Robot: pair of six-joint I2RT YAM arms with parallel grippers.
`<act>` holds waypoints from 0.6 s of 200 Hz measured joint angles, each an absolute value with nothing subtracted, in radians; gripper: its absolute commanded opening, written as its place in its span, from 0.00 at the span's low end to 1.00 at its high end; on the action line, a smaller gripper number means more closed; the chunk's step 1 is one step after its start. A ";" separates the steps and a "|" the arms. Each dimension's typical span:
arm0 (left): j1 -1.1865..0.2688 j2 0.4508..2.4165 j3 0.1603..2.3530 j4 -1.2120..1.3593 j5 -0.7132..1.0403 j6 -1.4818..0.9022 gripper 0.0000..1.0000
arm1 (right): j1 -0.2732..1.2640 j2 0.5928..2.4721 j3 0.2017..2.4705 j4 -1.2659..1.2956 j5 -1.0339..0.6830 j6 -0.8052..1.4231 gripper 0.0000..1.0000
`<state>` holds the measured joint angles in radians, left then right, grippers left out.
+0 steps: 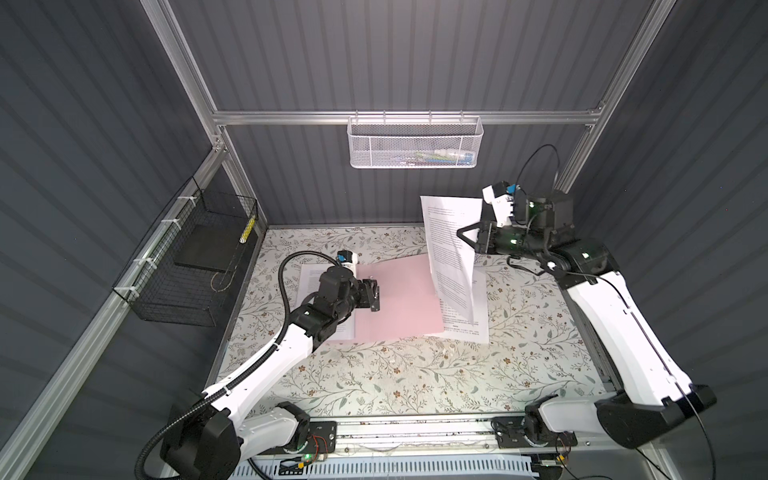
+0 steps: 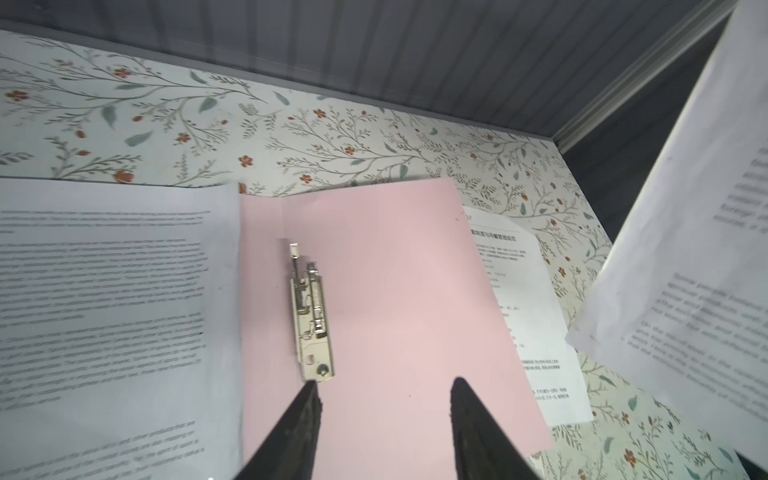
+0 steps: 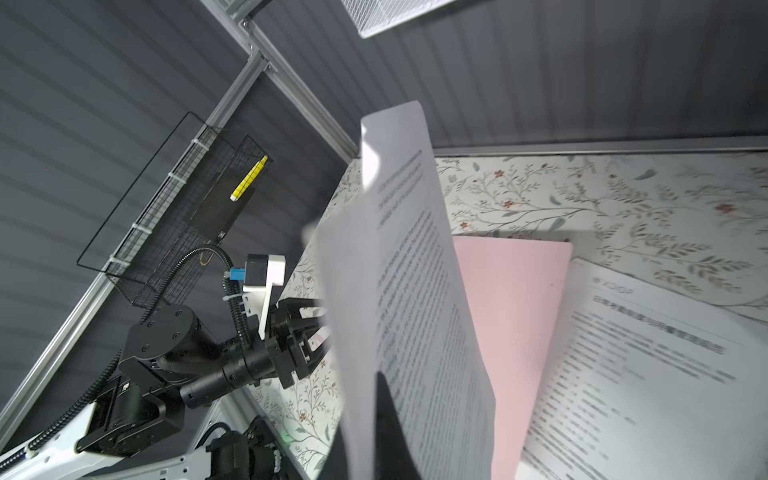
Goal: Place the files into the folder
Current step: 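Carry the held sheet over the open folder and lower it onto the clip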
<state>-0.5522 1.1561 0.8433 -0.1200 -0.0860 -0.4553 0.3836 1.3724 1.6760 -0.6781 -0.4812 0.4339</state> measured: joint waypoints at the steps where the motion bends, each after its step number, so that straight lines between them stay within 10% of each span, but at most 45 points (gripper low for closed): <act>1: -0.550 1.153 0.842 -0.120 -0.087 -0.455 0.54 | 0.385 1.376 1.674 -0.674 -0.485 0.436 0.00; 120: -0.527 1.225 0.801 -0.086 -0.090 -0.451 0.63 | 0.298 1.989 1.631 -0.362 -0.825 0.647 0.00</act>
